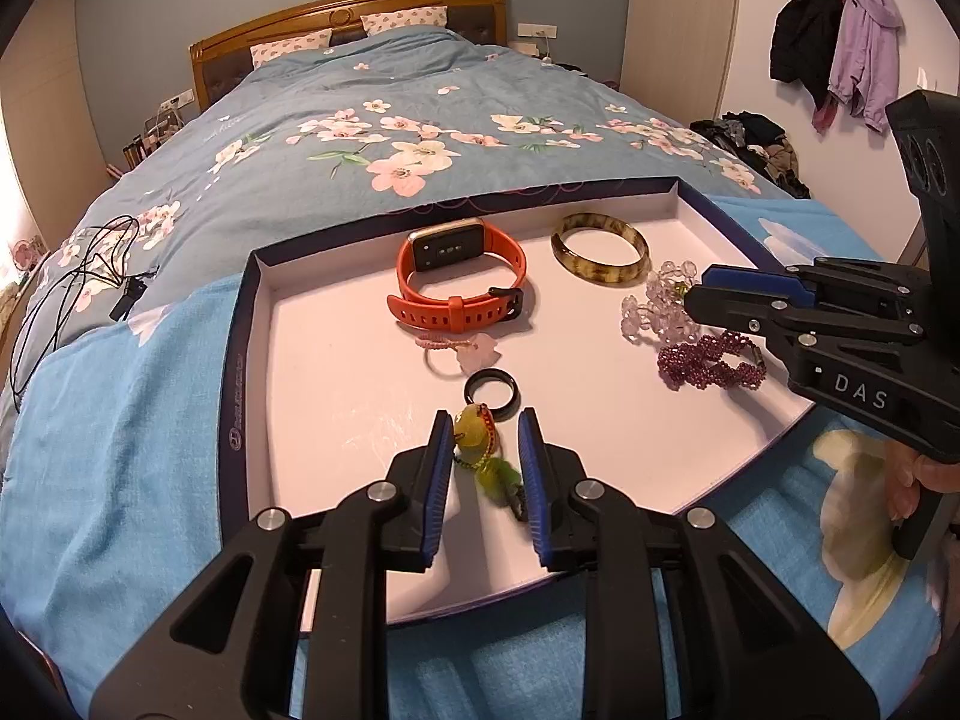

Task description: Organize jewelry

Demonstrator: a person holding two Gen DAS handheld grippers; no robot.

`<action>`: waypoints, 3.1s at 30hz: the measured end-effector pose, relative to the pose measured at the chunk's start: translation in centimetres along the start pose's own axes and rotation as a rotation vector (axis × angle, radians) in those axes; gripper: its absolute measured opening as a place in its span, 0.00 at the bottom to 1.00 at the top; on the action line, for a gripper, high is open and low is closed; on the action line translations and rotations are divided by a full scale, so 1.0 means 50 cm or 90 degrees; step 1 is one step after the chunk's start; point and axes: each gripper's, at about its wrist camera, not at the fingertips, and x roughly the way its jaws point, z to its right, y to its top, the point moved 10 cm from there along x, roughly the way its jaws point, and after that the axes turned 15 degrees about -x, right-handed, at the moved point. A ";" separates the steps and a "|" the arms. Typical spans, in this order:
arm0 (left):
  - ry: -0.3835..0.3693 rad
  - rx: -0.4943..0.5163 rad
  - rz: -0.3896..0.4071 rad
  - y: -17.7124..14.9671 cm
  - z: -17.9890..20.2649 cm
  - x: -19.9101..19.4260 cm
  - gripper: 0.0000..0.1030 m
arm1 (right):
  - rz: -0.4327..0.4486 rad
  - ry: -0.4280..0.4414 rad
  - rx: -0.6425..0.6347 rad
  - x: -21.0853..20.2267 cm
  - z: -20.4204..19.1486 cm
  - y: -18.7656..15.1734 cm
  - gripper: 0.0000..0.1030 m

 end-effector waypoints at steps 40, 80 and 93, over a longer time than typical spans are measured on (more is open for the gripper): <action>0.035 -0.035 0.204 -0.026 -0.025 -0.245 0.95 | 0.144 -0.075 0.016 -0.188 -0.055 -0.032 0.92; 0.053 -0.060 0.393 -0.119 -0.020 -0.461 0.95 | 0.225 -0.136 0.006 -0.312 -0.142 -0.081 0.93; 0.059 -0.052 0.419 -0.126 -0.009 -0.485 0.95 | 0.236 -0.146 0.005 -0.326 -0.144 -0.080 0.93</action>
